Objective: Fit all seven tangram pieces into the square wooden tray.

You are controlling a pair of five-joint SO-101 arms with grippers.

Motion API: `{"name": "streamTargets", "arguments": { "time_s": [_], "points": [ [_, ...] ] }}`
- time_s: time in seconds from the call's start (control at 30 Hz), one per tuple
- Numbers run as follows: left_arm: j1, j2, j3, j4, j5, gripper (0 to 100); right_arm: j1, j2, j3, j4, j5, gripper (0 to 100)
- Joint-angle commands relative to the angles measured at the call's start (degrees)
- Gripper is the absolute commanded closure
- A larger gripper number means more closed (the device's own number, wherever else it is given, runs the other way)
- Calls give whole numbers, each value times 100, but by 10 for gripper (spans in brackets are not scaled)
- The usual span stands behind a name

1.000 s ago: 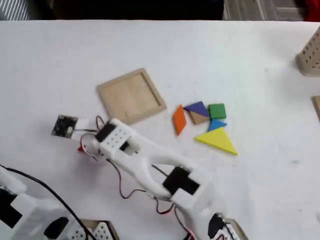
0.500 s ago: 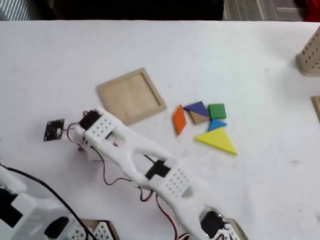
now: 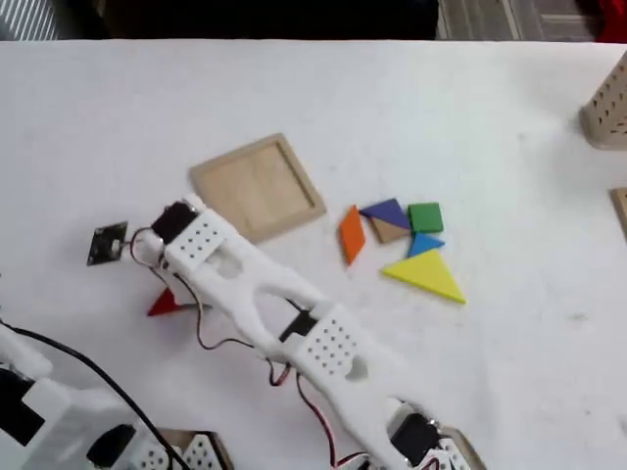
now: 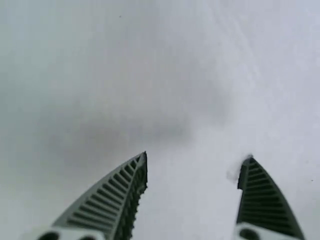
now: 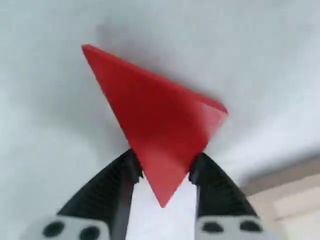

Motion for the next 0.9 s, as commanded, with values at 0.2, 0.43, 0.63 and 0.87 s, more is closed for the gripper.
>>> {"name": "streamTargets", "arguments": {
  "time_s": [0.2,0.43,0.63,0.87],
  "points": [
    [-259,-22,-202,-97,-79,705,-84,-40,-35,576,-220,981],
    [-646,145,-791,-70,-281,705,136,-602,105,602,-615,981],
    [-866,1429,-1987,334,-281,705,453,-1349,1055,514,-730,981],
    [-1051,3116,-4044,1336,-422,705,549,-3143,3499,-699,-738,981]
  ]
}}
